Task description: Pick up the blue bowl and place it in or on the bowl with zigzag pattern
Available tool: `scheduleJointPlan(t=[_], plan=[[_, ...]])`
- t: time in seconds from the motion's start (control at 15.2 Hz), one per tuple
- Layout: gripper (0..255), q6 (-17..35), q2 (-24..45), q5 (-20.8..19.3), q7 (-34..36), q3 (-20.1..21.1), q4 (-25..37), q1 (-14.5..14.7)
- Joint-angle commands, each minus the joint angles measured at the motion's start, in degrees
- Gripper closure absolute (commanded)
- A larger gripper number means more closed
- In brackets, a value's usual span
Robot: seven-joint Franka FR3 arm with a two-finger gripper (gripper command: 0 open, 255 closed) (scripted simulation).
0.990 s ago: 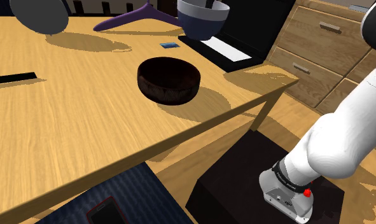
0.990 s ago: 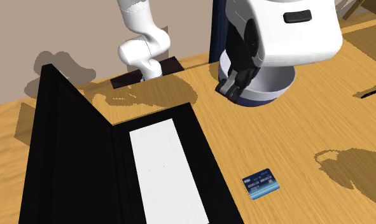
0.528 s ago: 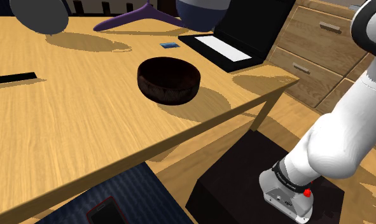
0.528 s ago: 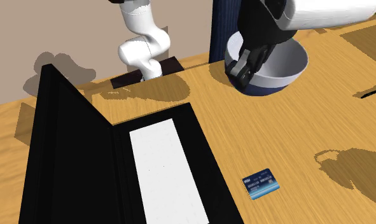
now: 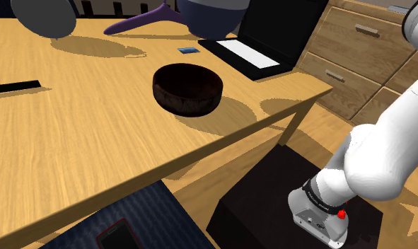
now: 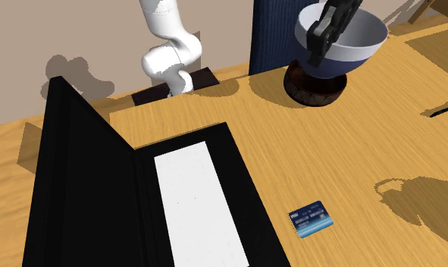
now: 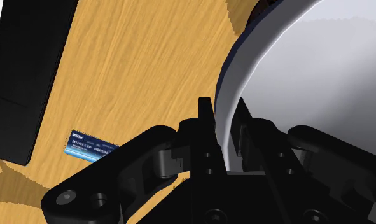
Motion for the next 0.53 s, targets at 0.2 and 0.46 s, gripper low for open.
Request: scheduleJointPlan(t=[0.2,0.46], plan=[[255,-0.08,-0.66,-0.2,7.33,3.63,0.14,3.63],[255,2.94,-2.6,-0.08,8.86,4.53,-4.65,4.5]])
